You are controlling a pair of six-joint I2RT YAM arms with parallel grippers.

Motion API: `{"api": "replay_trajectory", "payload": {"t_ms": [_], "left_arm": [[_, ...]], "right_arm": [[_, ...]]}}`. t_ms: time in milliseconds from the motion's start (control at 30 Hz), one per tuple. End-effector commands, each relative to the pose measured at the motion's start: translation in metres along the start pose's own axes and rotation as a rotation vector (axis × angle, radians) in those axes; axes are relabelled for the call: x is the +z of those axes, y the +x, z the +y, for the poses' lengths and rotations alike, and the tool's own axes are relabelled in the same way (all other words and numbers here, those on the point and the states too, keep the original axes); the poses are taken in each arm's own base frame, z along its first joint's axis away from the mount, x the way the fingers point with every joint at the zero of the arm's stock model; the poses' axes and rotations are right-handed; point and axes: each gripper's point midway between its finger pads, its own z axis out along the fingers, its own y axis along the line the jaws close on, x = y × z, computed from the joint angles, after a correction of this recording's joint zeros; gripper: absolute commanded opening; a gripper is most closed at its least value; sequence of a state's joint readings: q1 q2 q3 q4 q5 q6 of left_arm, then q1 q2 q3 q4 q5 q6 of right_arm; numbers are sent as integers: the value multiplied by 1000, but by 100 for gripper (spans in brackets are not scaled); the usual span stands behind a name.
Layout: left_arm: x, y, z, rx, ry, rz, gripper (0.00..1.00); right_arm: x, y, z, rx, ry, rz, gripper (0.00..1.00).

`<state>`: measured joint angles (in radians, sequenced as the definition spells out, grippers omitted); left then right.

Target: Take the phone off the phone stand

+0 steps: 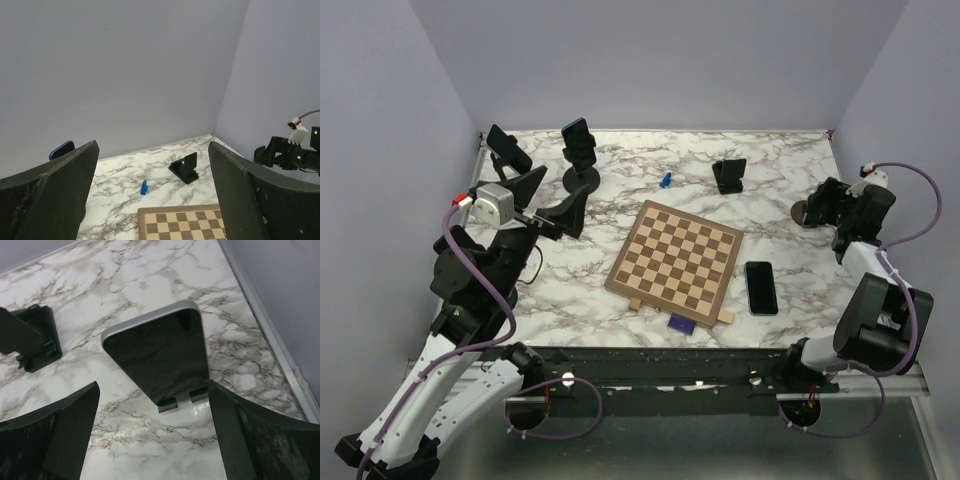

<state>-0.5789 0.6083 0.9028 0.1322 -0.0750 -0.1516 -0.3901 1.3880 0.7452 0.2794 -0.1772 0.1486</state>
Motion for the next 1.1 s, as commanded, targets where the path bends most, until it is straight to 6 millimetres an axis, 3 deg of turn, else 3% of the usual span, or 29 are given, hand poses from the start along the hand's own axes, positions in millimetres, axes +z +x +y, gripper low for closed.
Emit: {"api": "replay_trajectory", "payload": {"t_ms": [0, 267, 1067], "left_arm": [[-2, 0, 0, 26, -6, -13, 98], [-4, -2, -4, 35, 6, -23, 98], [-3, 2, -8, 59, 26, -20, 99]], "right_arm": [[11, -21, 27, -178, -228, -49, 96], [19, 2, -1, -222, -178, 46, 99], [50, 12, -6, -291, -235, 126, 98]]}}
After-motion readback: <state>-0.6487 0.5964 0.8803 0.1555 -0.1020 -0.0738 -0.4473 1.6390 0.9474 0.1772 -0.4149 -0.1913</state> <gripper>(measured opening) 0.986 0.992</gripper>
